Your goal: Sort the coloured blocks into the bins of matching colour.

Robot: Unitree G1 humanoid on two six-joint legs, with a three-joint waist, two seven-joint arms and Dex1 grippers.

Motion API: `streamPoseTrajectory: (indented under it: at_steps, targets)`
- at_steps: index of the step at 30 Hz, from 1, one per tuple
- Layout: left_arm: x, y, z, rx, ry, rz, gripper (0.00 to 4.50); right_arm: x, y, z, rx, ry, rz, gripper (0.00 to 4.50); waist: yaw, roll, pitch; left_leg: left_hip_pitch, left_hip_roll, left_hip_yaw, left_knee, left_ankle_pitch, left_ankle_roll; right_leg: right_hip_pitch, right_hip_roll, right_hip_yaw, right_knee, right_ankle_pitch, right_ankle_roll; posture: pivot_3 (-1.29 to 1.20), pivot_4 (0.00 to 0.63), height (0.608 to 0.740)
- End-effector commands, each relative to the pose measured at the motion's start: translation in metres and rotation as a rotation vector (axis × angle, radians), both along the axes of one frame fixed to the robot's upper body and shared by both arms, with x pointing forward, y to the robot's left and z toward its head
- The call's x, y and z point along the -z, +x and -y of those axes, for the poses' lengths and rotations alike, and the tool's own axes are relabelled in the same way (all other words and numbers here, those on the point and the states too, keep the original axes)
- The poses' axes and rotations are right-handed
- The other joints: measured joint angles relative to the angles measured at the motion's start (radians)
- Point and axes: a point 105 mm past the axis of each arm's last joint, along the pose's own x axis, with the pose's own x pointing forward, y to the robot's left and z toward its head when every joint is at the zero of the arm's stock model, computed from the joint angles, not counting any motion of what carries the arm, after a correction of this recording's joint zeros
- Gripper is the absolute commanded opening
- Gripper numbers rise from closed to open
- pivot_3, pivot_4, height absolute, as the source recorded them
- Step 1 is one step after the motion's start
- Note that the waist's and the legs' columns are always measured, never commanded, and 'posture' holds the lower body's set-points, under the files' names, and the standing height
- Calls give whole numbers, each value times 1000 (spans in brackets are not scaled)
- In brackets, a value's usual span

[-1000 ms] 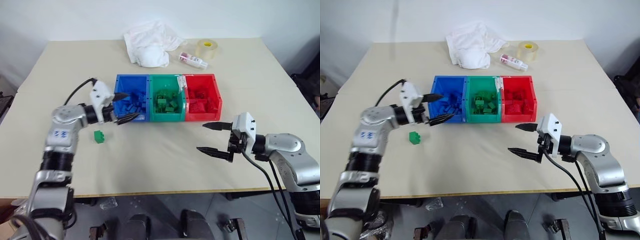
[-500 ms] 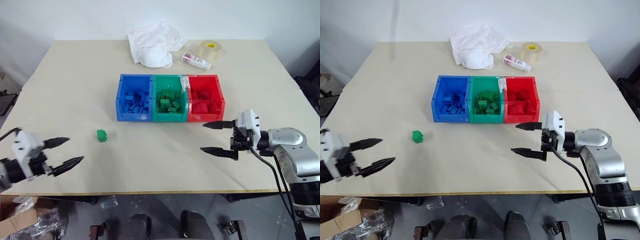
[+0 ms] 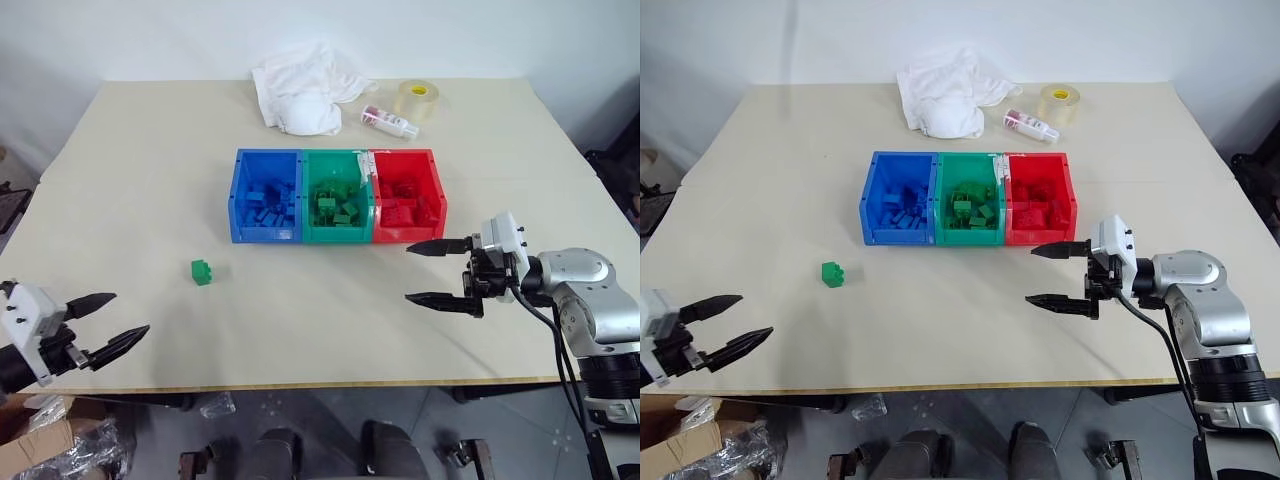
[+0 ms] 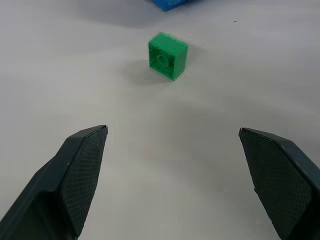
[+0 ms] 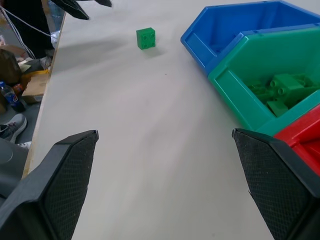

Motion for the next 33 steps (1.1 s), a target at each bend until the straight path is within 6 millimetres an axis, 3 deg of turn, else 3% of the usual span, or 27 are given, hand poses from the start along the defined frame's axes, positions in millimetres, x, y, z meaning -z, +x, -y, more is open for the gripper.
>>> streamPoseTrajectory:
  at_steps: [1, 7, 11, 14, 16, 22, 26, 31, 33]
  targets:
    - [5, 23, 16, 39, 0, 40, 4481, -10, 2, -3, -1, 4, 54, 4500, 0, 0, 0, 0, 0, 0, 0, 0, 0, 0, 0, 0, 0, 0, 0, 0, 150, 740]
    - [22, 77, 45, 76, -28, 96, 4481, -11, -2, -2, 19, 8, 64, 4500, -5, 0, 0, 0, -1, 1, 0, 0, 0, -1, 0, -1, 3, 0, 0, 0, 150, 740]
    - [27, 93, 64, 177, -26, 112, 4481, -11, -6, 0, 39, 5, 70, 4500, -9, 0, -1, 0, -2, 2, 0, 0, 0, -2, 1, -2, 2, 0, 0, 0, 150, 740]
    - [26, 97, 66, 213, -47, 106, 3955, -13, -7, 2, 60, 7, 77, 4500, -8, 0, 0, 0, -1, 3, 0, 0, 0, -2, 0, -2, 3, 0, 0, 0, 150, 740]
    - [24, 99, 66, 226, -44, 100, 3368, -13, -8, 4, 72, 7, 79, 4500, -8, 0, 0, 0, -1, 2, 0, 0, 0, -2, 1, -2, 3, 0, 0, 0, 150, 740]
    - [6, 99, 75, 293, -29, 135, 1488, -12, -9, 5, 90, 12, 82, 4500, -5, 0, 0, 0, -1, 2, 1, 0, 0, -1, 0, -2, 3, 0, 0, 0, 150, 740]
    - [-18, 97, 97, 386, -28, 172, 1521, -11, -10, 4, 99, 17, 85, 4500, -3, 0, 0, 0, -1, 1, 1, 0, 0, -1, 0, -2, 3, 0, 0, 0, 150, 740]
    - [-51, 96, 150, 571, -49, 188, 1521, -11, -14, 4, 124, 30, 95, 4500, 3, 0, 0, 0, -1, 1, 2, 0, 0, -1, 0, -2, 3, 0, 0, 0, 150, 740]
    - [-61, 106, 169, 603, -63, 207, 1521, -11, -16, 6, 141, 33, 97, 4500, 6, 0, 0, 0, -2, 1, 2, 0, 0, -1, 0, -2, 3, 0, 0, 0, 150, 740]
